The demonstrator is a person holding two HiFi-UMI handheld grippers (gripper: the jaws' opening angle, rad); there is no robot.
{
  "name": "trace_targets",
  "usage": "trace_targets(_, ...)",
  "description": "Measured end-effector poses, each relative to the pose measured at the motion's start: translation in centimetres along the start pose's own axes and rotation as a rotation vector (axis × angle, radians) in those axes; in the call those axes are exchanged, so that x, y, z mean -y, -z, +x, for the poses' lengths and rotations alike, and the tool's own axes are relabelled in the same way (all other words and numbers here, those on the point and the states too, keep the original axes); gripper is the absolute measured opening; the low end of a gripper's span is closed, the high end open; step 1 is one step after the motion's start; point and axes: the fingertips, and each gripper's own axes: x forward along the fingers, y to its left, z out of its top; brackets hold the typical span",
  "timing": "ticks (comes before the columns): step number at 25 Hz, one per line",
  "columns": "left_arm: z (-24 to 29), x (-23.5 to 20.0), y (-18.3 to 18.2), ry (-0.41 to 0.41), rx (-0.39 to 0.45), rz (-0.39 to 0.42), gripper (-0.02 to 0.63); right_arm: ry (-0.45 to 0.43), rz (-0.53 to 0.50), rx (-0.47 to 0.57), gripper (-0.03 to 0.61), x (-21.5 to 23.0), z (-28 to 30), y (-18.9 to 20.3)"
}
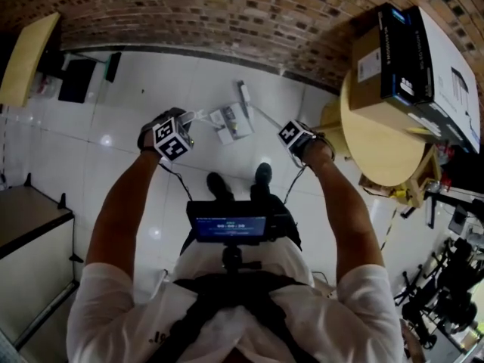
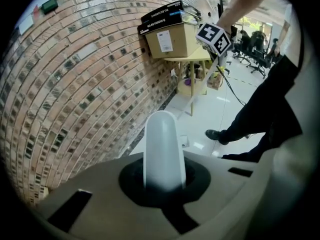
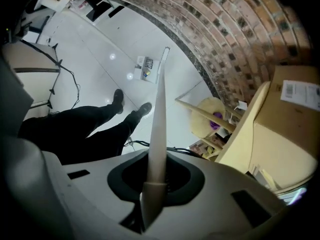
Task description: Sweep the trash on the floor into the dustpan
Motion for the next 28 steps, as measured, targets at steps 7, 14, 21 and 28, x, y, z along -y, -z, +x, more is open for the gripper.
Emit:
trace_targets(7, 0.6, 0.5, 1.0, 0.019, -0.021, 0.002, 0.003, 0.046, -0.100, -0.018, 0.046, -3.2, -0.4, -3.1)
trace_targets(14, 1.0, -0.3, 3.9, 0.004, -0.050, -0.017, 0.005, 0.102, -0.185, -0.053, 0.048, -4.1, -1.8, -2.7)
trace_targets(21, 0.3, 0.1, 5.3, 0.019, -0.044, -0.032, 0.060, 0.121, -0.134, -0.058, 0.052, -2.5, -3.0, -2.4)
trace_targets(28, -0.6, 0.0, 6.7, 0.008, -0.017, -0.027, 0.135, 0.107, -0.125, -0.136, 0.057, -2.3, -3.7, -2.7)
